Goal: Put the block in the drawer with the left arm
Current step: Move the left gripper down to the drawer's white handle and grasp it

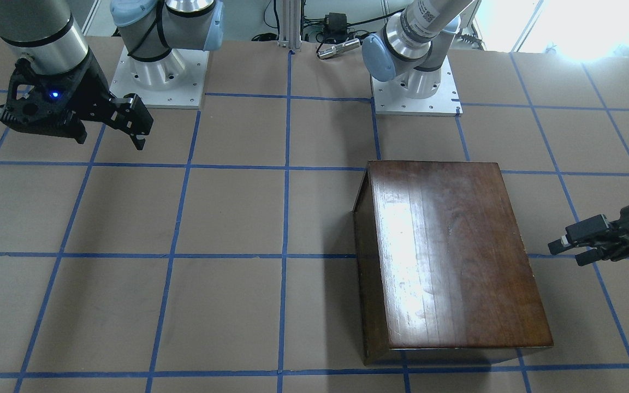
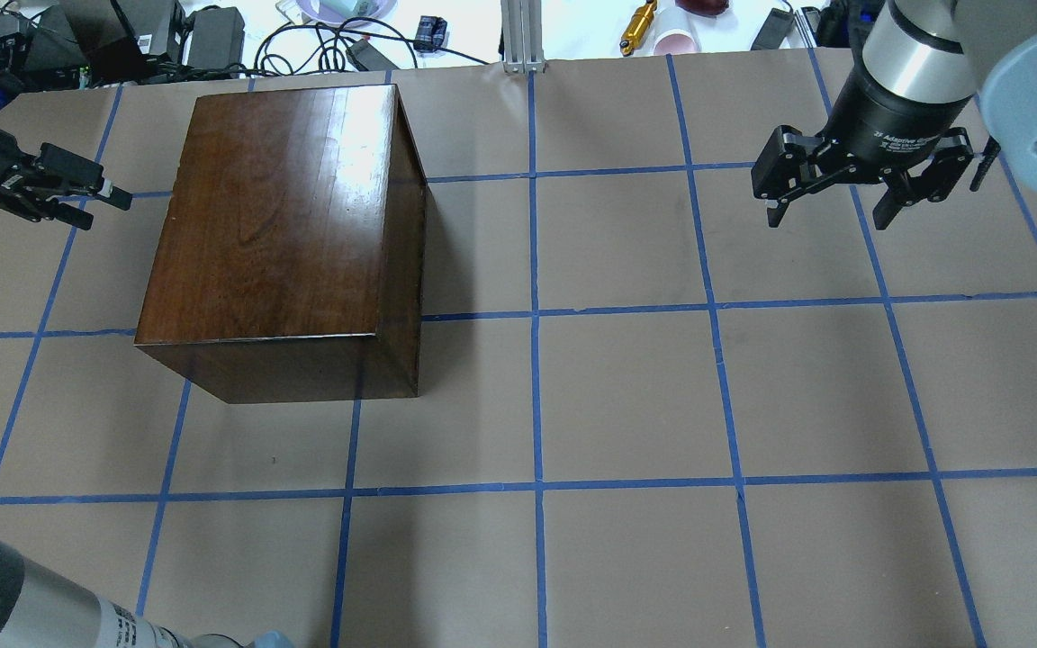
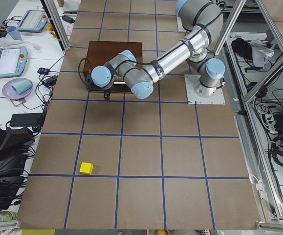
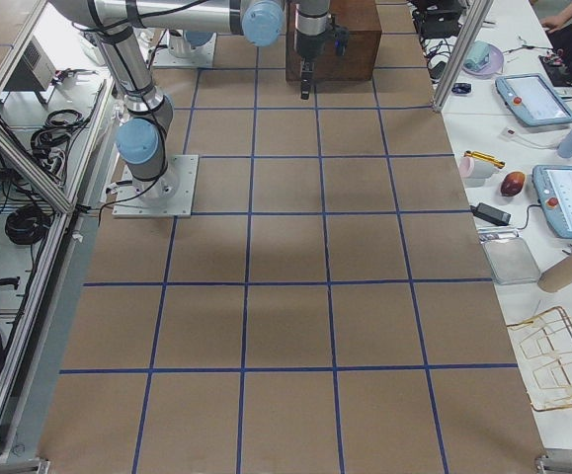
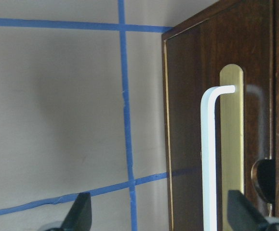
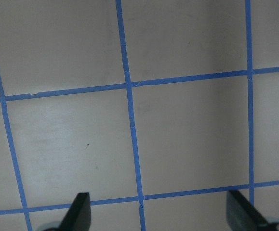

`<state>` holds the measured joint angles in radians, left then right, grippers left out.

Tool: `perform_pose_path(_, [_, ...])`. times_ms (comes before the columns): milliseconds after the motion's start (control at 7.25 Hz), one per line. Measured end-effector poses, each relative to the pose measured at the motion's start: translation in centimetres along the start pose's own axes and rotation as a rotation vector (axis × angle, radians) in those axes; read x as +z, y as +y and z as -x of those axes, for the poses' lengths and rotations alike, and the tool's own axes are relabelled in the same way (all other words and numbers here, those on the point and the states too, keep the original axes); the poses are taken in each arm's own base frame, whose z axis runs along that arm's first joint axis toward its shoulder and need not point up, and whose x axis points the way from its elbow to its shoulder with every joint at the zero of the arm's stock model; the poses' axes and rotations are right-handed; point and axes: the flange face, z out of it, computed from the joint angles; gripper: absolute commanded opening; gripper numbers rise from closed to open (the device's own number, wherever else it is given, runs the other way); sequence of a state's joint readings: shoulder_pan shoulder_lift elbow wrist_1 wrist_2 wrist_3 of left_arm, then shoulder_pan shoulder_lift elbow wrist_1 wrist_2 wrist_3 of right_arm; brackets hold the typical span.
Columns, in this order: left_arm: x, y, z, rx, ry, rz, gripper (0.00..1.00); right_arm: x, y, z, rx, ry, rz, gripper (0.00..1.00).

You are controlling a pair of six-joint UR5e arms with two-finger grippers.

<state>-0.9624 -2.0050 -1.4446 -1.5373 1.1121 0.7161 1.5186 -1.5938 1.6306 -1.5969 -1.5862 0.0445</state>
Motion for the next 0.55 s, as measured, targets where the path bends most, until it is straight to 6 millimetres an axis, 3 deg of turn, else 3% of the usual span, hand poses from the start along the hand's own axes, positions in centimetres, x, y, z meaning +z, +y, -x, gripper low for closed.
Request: perform_pose_path(552, [3.7, 0.1, 1.2, -0.037, 0.095, 0.014, 1.00, 0.0, 0.0, 0.0, 0.000, 0.000, 0.000, 1.00])
